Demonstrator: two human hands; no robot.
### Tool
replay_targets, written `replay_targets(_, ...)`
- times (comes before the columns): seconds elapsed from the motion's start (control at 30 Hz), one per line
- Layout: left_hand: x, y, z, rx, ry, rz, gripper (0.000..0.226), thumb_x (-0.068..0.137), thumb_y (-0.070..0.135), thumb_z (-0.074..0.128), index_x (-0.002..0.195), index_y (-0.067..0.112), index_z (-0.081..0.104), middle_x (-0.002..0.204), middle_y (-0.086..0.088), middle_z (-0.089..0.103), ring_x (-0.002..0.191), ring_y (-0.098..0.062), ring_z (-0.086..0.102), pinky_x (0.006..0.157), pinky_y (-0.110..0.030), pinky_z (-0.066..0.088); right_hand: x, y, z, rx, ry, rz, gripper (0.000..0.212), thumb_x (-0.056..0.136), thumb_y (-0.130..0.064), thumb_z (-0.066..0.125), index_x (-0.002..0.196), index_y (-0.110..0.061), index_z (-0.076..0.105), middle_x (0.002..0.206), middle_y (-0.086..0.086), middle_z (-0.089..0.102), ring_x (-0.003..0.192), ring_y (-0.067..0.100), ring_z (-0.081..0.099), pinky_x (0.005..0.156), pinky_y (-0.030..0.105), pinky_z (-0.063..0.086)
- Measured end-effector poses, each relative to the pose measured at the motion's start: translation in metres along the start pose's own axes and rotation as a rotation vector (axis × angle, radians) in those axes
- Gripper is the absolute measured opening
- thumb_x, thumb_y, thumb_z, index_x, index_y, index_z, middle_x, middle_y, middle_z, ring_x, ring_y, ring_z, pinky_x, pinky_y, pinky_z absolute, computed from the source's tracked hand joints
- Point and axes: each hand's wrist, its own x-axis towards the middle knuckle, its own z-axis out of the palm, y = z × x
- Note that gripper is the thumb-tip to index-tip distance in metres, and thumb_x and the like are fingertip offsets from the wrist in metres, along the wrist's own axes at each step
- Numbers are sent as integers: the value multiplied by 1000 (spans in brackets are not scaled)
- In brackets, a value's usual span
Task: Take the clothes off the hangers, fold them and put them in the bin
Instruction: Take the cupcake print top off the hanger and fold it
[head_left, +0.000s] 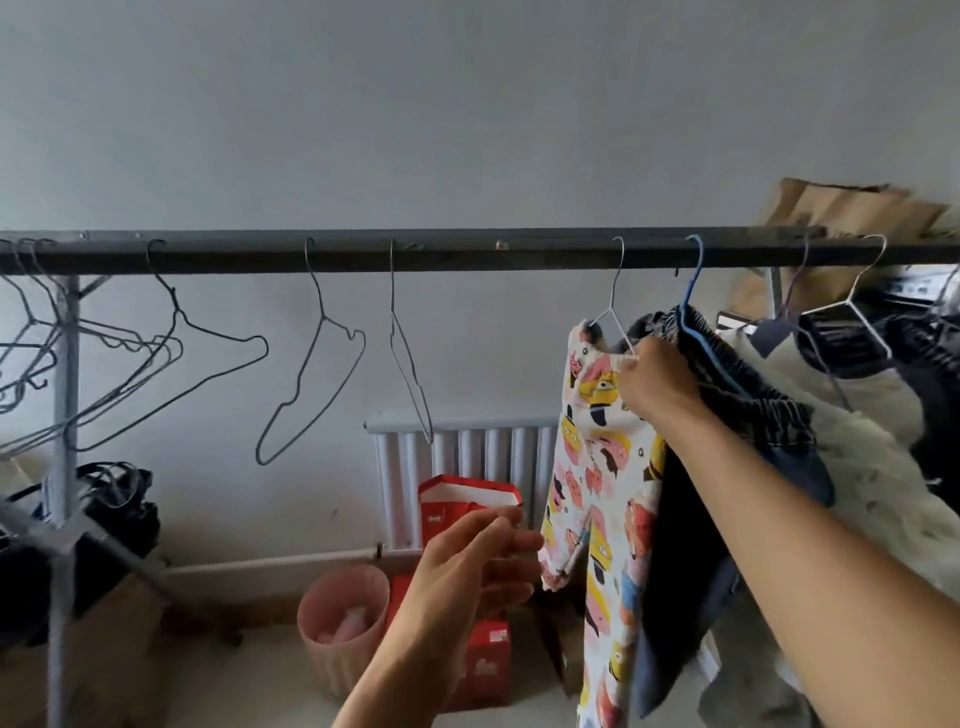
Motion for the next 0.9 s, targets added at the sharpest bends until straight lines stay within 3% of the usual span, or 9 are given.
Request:
replay_targets(0.13,4,1,-12,-14,24,25,23,96,24,55,111,11,67,95,-10,76,81,-23,72,74,-34,54,4,-3,-3,90,79,-20,22,94,-10,43,103,4,57,113,25,58,104,39,55,81,39,45)
replay_targets(0.23,6,-1,-17,-7,25,29,23,97,23,54,111,10,66,94,-11,76,80,-24,72,77,-36,55,1,-9,-13,215,95,-43,17,95,-12,44,82,-4,52,83,15,58,78,32,55,62,31,38)
replay_targets(0.33,6,0,-19,41,17,72,22,97,22,54,111,10,65,92,-8,76,79,-22,73,76,-35,55,-18,-9,-26,388,26,-93,17,94,-14,55,80,-6,60,64,2,53,57,16,49,48,25,35)
replay_targets(0.43,3,2,-22,148,31,177,19,96,22,53,107,13,66,90,-4,76,81,-19,72,78,-34,57,-54,4,-33,464,-88,-140,7,90,-18,67,90,-11,68,78,-4,64,72,13,59,65,27,44)
replay_targets(0.57,0,3,-32,370,48,363,16,95,26,53,103,21,66,92,9,74,88,-9,70,78,-25,56,-103,31,-39,555,-238,-218,21,80,-31,74,95,-16,74,89,-3,73,90,12,68,85,31,52)
replay_targets(0.67,1,3,-43,485,24,437,26,88,42,50,109,32,61,103,15,70,100,3,65,84,-23,55,-129,43,-47,566,-371,-317,27,76,-45,71,89,-21,75,89,-1,72,90,14,68,82,27,52)
replay_targets(0.73,3,2,-52,633,36,475,39,85,52,47,122,41,51,116,26,58,106,18,54,84,-12,49,-140,46,-56,582,-452,-348,22,77,-43,72,85,-23,76,86,0,70,88,18,68,80,26,50)
replay_targets(0.8,8,2,-61,759,47,525,53,85,58,46,135,42,41,123,32,45,108,29,42,85,-2,39,-146,49,-61,584,-541,-367,32,74,-52,76,87,-22,76,87,3,71,86,21,68,78,30,51)
replay_targets(0.9,10,10,-68,750,-67,498,47,88,66,50,130,45,48,125,24,57,112,16,53,93,-15,48,-150,48,-65,621,-638,-372,50,63,-59,76,88,-17,77,85,11,70,80,27,66,71,29,49)
